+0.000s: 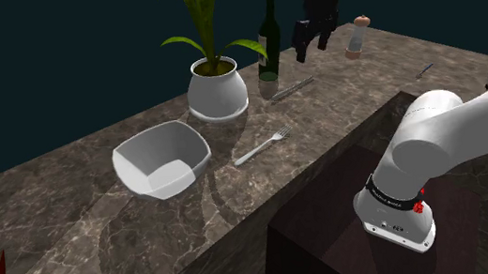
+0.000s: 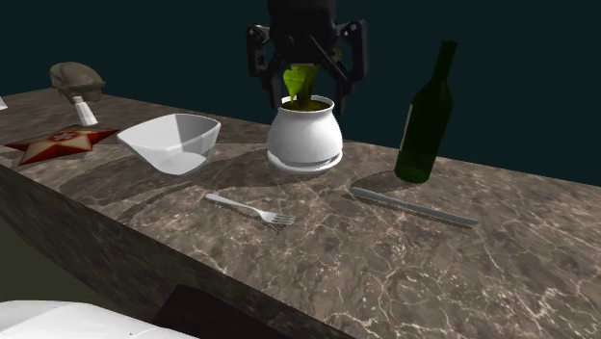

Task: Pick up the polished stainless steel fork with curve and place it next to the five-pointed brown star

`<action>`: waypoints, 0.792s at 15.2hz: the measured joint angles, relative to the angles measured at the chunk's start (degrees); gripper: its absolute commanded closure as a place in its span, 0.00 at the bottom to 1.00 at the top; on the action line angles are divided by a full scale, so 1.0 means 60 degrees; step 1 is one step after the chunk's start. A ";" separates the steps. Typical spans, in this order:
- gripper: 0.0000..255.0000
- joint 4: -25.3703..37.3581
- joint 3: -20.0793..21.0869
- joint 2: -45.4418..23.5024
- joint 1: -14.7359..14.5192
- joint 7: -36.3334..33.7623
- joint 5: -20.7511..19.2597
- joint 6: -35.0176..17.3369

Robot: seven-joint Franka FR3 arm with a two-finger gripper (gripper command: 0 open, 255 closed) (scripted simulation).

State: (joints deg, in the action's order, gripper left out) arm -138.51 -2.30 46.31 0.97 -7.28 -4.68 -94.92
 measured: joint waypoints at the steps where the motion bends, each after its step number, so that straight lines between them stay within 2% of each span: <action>1: 0.00 0.0000 0.0000 0.0000 0.0000 0.0000 0.0000 0.0000; 4: 0.00 -0.0429 -0.0197 -0.0256 -0.0459 0.1020 -0.0117 -0.0618; 12: 0.00 -0.1753 -0.0852 -0.1519 -0.2181 0.4945 -0.0485 -0.2952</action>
State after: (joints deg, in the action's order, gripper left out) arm -149.03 -7.41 37.20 -12.11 22.39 -7.59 -112.63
